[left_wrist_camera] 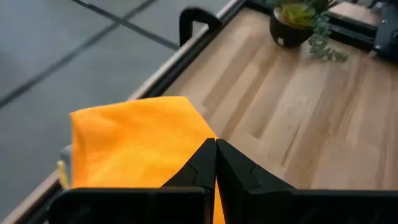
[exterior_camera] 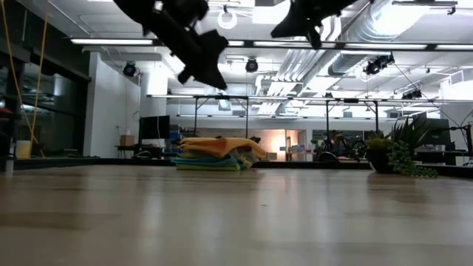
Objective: Fold microfiber towels
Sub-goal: Put the folded microfiber towels into the transparent bin
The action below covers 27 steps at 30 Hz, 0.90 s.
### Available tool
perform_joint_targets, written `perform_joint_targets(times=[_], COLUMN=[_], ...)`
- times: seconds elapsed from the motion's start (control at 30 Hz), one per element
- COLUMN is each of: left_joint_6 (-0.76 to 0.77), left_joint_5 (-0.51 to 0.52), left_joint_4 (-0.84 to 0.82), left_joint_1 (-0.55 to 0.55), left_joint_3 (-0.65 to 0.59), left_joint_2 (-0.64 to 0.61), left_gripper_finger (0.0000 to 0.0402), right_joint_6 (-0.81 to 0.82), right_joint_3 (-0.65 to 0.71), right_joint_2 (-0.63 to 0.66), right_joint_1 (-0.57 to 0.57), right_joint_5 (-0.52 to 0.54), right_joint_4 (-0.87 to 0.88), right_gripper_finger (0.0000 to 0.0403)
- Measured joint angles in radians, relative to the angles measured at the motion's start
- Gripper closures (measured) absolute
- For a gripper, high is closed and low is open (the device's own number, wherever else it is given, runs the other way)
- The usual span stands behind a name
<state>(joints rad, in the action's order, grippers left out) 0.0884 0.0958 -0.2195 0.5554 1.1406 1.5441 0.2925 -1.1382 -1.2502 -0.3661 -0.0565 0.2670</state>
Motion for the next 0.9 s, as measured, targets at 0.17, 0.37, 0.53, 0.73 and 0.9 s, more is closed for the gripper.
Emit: perform_joint_targets(times=[0.17, 0.37, 0.53, 0.73, 0.9], left_joint_6=[0.038, 0.040, 0.050, 0.034, 0.023], left_joint_5=[-0.041, -0.061, -0.089, -0.095, -0.123], left_joint_4=[-0.059, -0.111, -0.121, -0.186, -0.274], left_joint_1=[0.081, 0.134, 0.167, 0.188, 0.198], left_joint_3=[0.118, 0.245, 0.303, 0.309, 0.310], left_joint_2=[0.156, 0.338, 0.442, 0.514, 0.543], left_gripper_finger=[0.0401, 0.0402, 0.0402, 0.0401, 0.0402], right_joint_6=[0.119, 0.182, 0.204, 0.223, 0.227], right_joint_3=[0.181, 0.237, 0.237, 0.237, 0.237], right_joint_2=[0.139, 0.181, 0.163, 0.157, 0.157], right_joint_1=[0.086, 0.152, 0.182, 0.193, 0.192], right_joint_5=[0.099, 0.182, 0.214, 0.241, 0.241], right_joint_4=[-0.171, -0.187, -0.194, -0.219, -0.235], right_gripper_finger=[0.0403, 0.0403, 0.0403, 0.0403, 0.0403])
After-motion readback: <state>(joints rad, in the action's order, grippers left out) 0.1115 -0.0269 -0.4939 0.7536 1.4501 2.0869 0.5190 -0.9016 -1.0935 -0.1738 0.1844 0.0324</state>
